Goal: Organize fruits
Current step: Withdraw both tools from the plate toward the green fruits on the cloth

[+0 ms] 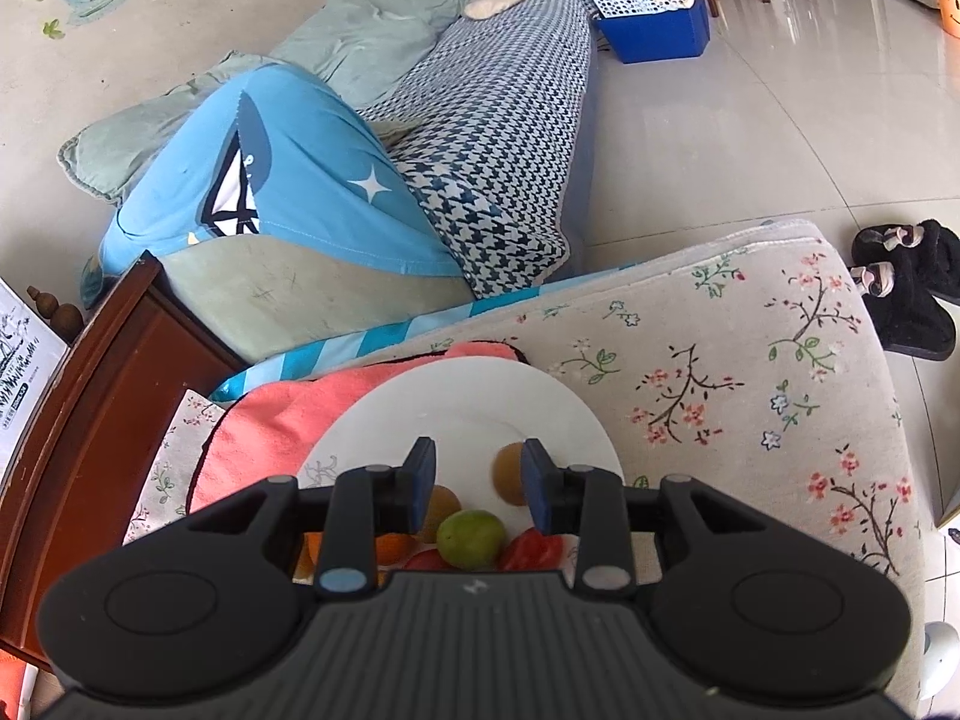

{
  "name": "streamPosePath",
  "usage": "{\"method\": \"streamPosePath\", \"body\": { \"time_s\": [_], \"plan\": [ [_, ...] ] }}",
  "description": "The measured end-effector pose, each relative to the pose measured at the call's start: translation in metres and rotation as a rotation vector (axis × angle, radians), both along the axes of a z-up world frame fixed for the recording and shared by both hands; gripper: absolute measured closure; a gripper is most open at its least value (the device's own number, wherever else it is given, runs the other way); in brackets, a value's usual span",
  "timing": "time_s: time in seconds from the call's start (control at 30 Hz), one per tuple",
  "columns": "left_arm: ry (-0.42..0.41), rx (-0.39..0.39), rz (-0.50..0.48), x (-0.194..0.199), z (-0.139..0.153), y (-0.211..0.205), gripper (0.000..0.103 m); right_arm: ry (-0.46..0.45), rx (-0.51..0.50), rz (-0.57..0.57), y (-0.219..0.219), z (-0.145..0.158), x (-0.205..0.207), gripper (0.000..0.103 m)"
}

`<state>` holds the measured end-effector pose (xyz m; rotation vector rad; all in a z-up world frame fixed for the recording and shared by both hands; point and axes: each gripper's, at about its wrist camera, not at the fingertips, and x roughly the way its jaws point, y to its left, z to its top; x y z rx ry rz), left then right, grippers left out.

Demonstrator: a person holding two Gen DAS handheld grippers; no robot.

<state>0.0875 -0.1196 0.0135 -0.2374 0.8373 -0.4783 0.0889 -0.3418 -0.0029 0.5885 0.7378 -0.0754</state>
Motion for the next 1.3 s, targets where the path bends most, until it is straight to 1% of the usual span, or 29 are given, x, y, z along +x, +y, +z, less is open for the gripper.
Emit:
{"method": "streamPosePath", "body": {
  "time_s": [0.2, 0.43, 0.67, 0.93, 1.1, 1.2, 1.3],
  "plan": [
    [-0.008, -0.011, 0.052, 0.007, 0.016, 0.019, 0.044, -0.025, -0.022, 0.027, 0.007, 0.011, -0.004, 0.067],
    [-0.044, 0.045, 0.076, 0.008, 0.039, 0.042, 0.036, -0.061, -0.067, 0.074, 0.025, 0.029, -0.016, 0.065],
    [-0.051, 0.056, 0.121, 0.007, 0.051, 0.081, 0.035, -0.080, -0.105, 0.147, 0.057, 0.038, -0.031, 0.063],
    [-0.042, 0.078, 0.162, 0.004, 0.053, 0.111, 0.034, -0.059, -0.087, 0.213, 0.092, 0.031, -0.049, 0.063],
    [-0.038, 0.097, 0.178, 0.003, 0.054, 0.120, 0.033, -0.008, -0.066, 0.251, 0.115, 0.015, -0.057, 0.063],
    [-0.037, 0.101, 0.184, 0.002, 0.055, 0.125, 0.030, 0.028, -0.052, 0.255, 0.125, 0.004, -0.056, 0.063],
    [-0.033, 0.110, 0.186, 0.001, 0.053, 0.128, 0.029, 0.060, -0.018, 0.258, 0.131, -0.007, -0.052, 0.063]
  ]
}}
